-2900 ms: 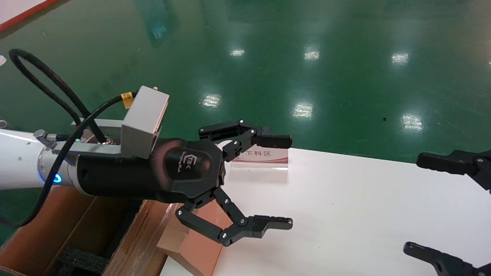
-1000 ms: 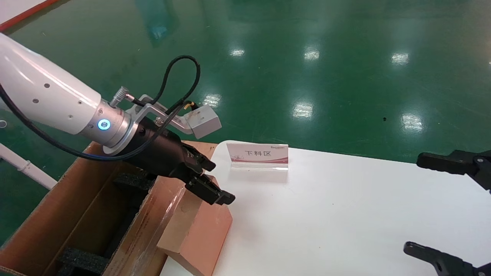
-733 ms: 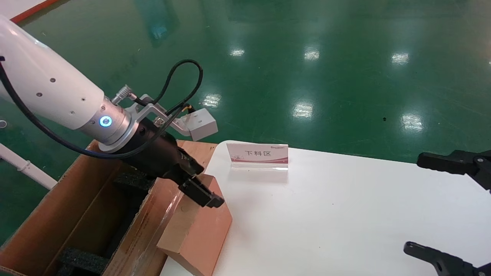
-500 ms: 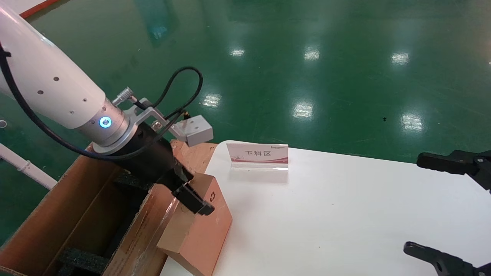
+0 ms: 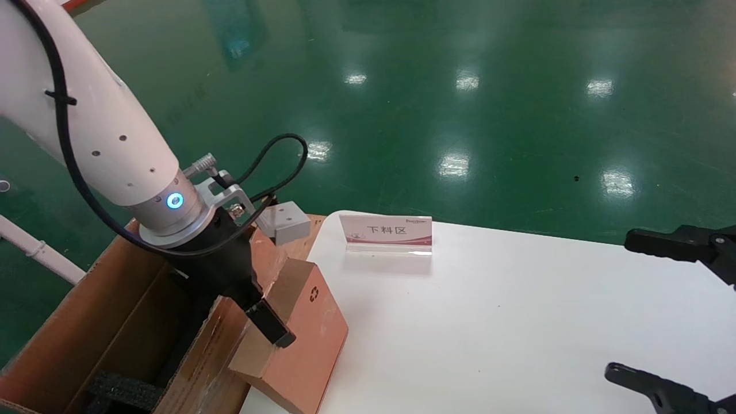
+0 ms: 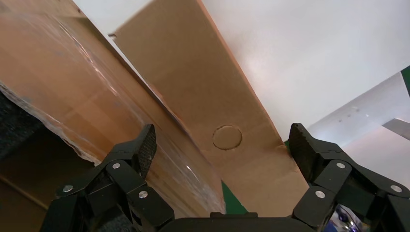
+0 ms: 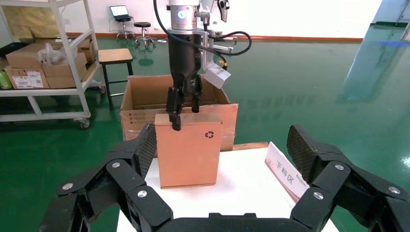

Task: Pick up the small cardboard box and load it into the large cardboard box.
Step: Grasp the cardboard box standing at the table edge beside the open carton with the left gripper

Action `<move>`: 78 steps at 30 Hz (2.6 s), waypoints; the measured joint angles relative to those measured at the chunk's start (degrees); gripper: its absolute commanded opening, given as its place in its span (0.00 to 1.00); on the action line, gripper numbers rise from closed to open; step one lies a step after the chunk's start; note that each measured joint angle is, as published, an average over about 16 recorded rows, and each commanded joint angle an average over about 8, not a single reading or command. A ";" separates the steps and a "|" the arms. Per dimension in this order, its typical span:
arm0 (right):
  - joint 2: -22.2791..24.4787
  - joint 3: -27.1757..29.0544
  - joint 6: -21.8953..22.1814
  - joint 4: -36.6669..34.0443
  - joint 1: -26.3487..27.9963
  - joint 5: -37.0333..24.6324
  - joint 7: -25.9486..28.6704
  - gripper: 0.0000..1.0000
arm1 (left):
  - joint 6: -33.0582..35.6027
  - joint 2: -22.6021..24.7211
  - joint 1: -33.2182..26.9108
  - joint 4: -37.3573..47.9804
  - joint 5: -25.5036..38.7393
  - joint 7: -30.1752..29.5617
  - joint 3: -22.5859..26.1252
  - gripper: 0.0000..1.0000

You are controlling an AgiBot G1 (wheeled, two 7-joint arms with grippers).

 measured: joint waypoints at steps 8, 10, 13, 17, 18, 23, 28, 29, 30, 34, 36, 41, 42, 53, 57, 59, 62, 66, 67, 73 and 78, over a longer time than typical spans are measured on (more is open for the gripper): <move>0.01 -0.03 0.02 0.00 0.00 0.01 -0.01 1.00 | -1.19 1.06 -0.48 0.03 -0.11 -1.43 4.16 1.00; 0.02 -0.03 0.02 0.00 0.00 0.01 -0.02 1.00 | -1.44 1.25 -0.45 0.03 0.06 -1.59 4.85 1.00; 0.02 -0.03 0.03 -0.01 0.00 0.01 -0.02 1.00 | -1.76 1.47 -0.39 0.04 0.31 -1.73 5.58 1.00; 0.02 -0.04 0.03 -0.01 0.00 0.02 -0.02 0.67 | -2.03 1.62 -0.33 0.05 0.55 -1.79 6.11 0.75; 0.03 -0.04 0.03 -0.01 0.00 0.02 -0.02 0.55 | -2.07 1.64 -0.32 0.05 0.58 -1.79 6.17 0.63; 0.03 -0.04 0.04 -0.02 0.00 0.03 -0.03 0.00 | -2.12 1.66 -0.27 0.06 0.63 -1.79 6.20 0.01; 0.03 -0.04 0.04 -0.02 0.00 0.05 -0.03 0.00 | -2.04 1.59 -0.27 0.07 0.58 -1.79 5.94 0.00; 0.03 -0.04 0.04 -0.02 0.00 0.05 -0.03 0.00 | -2.02 1.58 -0.27 0.07 0.57 -1.78 5.89 0.00; 0.03 -0.04 0.04 -0.02 0.00 0.05 -0.03 0.00 | -2.00 1.57 -0.27 0.07 0.56 -1.78 5.85 0.00; 0.03 -0.04 0.04 -0.02 0.00 0.05 -0.03 0.00 | -1.93 1.54 -0.27 0.07 0.52 -1.77 5.72 0.00; 0.03 -0.04 0.04 -0.02 0.00 0.05 -0.03 0.00 | -1.90 1.52 -0.27 0.07 0.50 -1.77 5.66 0.00; 0.03 -0.04 0.04 -0.02 0.00 0.05 -0.03 0.00 | -1.85 1.50 -0.28 0.07 0.47 -1.76 5.57 0.00; 0.03 -0.04 0.04 -0.02 0.00 0.05 -0.03 0.00 | -1.84 1.50 -0.28 0.07 0.46 -1.76 5.55 0.00; 0.03 -0.04 0.04 -0.02 0.00 0.05 -0.03 0.00 | -1.84 1.33 -0.59 0.49 0.39 -1.50 5.35 0.00; 0.03 -0.05 0.04 -0.03 0.01 0.05 -0.04 0.00 | -1.65 0.82 -2.03 0.79 0.54 -0.98 4.96 0.00; 0.03 -0.05 0.03 -0.04 0.01 0.06 -0.04 0.00 | -1.44 0.50 -3.32 0.96 0.63 -0.65 4.65 0.00; 0.03 -0.06 0.03 -0.05 0.02 0.06 -0.05 0.00 | -1.02 -0.01 -6.00 1.26 0.73 -0.06 4.08 0.00; 0.03 -0.08 0.03 -0.06 0.02 0.07 -0.06 0.00 | -0.31 -0.87 -10.94 1.67 0.73 0.76 3.21 0.00; 0.03 -0.08 0.03 -0.06 0.03 0.07 -0.06 0.00 | -0.08 -1.05 -12.39 1.75 0.79 0.94 3.06 0.00; 0.04 -0.11 0.04 -0.07 0.04 0.09 -0.07 0.00 | 1.30 -1.26 -22.08 2.57 1.06 1.72 4.34 0.00; 0.05 -0.13 0.04 -0.07 0.04 0.10 -0.08 0.00 | 2.07 -0.66 -30.45 3.52 0.23 2.08 9.76 0.00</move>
